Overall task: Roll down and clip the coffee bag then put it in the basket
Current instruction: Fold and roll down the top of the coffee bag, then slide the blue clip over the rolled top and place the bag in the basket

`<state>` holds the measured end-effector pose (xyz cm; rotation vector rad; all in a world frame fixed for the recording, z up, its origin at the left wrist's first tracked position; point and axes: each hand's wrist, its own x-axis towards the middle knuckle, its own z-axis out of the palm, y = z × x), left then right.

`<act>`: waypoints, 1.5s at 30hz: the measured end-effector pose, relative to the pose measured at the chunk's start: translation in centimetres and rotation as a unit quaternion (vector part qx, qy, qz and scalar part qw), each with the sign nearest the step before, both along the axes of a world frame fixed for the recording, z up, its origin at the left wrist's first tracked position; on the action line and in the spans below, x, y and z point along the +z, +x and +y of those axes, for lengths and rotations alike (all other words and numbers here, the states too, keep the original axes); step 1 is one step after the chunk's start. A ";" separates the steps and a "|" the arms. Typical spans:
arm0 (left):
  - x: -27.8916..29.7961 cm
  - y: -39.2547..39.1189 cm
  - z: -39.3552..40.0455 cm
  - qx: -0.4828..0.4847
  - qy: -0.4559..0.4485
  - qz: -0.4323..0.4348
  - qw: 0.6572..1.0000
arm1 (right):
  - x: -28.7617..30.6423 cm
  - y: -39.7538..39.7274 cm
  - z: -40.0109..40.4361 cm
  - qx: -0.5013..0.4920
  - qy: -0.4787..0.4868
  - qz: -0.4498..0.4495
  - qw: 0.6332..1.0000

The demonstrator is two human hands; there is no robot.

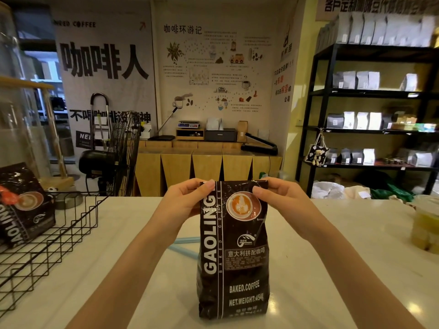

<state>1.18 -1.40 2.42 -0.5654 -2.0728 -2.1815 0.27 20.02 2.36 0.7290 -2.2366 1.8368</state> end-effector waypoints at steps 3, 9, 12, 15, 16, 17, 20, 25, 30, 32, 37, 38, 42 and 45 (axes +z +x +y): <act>-0.1 0.0 0.1 0.018 0.012 0.007 1.000 | -0.2 -0.1 -0.1 0.003 -0.030 -0.004 1.000; -0.2 -0.3 0.5 0.050 0.030 0.040 0.998 | -0.3 -0.1 -0.3 -0.003 -0.070 -0.003 0.998; 0.0 -0.5 0.4 0.042 0.036 0.046 0.997 | 0.0 -0.1 -0.3 -0.001 -0.076 -0.006 0.997; -0.1 -0.7 0.3 0.039 0.026 0.044 0.998 | 0.0 -0.2 -0.3 0.005 -0.079 -0.020 0.997; -0.2 -0.8 0.3 0.039 0.024 0.042 0.998 | 0.0 -0.3 -0.3 0.006 -0.080 -0.024 0.996; -0.2 -0.9 0.3 0.039 0.019 0.042 0.998 | -0.1 -0.3 -0.4 0.006 -0.081 -0.027 0.996; -0.4 -1.2 -0.2 0.033 -0.025 0.043 0.998 | -0.4 -0.6 -0.5 0.006 -0.083 -0.033 0.996; -0.2 -2.4 -2.5 -0.055 -0.118 -0.033 0.991 | -0.8 -1.0 -0.2 0.017 -0.082 -0.050 0.995; -5.0 -6.0 -6.5 0.085 -0.475 0.022 0.875 | -1.2 -1.4 -0.1 0.017 -0.097 -0.073 0.993; -7.7 -7.3 -7.7 0.092 -0.527 -0.007 0.845 | -1.3 -1.5 -0.1 0.017 -0.095 -0.071 0.993; -11.0 -8.7 -8.7 0.127 -0.557 -0.012 0.821 | -1.5 -1.7 -0.1 0.017 -0.096 -0.075 0.992; -11.2 -8.9 -8.7 0.134 -0.557 -0.007 0.820 | -1.5 -1.8 -0.1 0.017 -0.096 -0.075 0.992; -12.1 -9.1 -8.4 0.151 -0.546 0.013 0.824 | -1.7 -1.8 0.0 0.018 -0.096 -0.073 0.992; -12.3 -9.1 -7.9 0.146 -0.515 0.005 0.845 | -1.7 -1.7 0.0 0.017 -0.097 -0.072 0.992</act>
